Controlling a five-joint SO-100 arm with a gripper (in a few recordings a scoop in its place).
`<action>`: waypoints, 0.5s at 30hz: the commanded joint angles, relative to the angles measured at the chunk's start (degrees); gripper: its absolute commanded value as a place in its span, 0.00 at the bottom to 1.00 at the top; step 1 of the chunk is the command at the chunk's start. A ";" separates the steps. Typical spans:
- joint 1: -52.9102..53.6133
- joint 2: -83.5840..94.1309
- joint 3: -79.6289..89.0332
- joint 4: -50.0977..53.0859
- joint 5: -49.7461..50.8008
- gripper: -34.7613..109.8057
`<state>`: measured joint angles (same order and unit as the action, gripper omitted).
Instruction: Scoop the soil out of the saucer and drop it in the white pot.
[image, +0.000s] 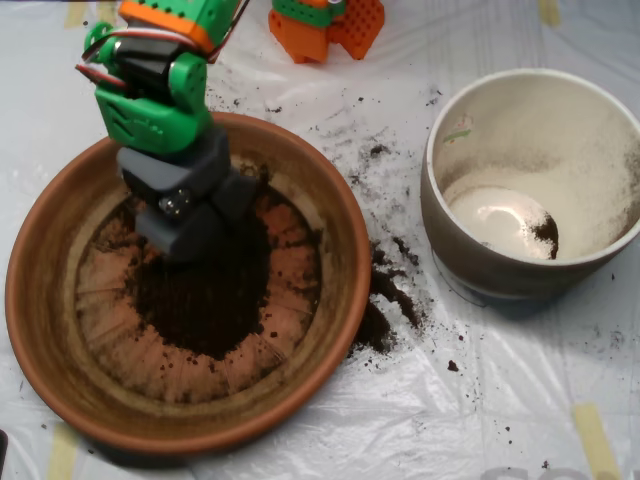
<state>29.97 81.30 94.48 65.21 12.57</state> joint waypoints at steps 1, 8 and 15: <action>-1.67 11.87 -1.76 3.43 0.79 0.24; -6.15 17.58 -10.11 11.16 0.53 0.24; -13.80 27.33 -9.76 13.10 -0.79 0.24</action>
<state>18.90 99.49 88.51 77.70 11.60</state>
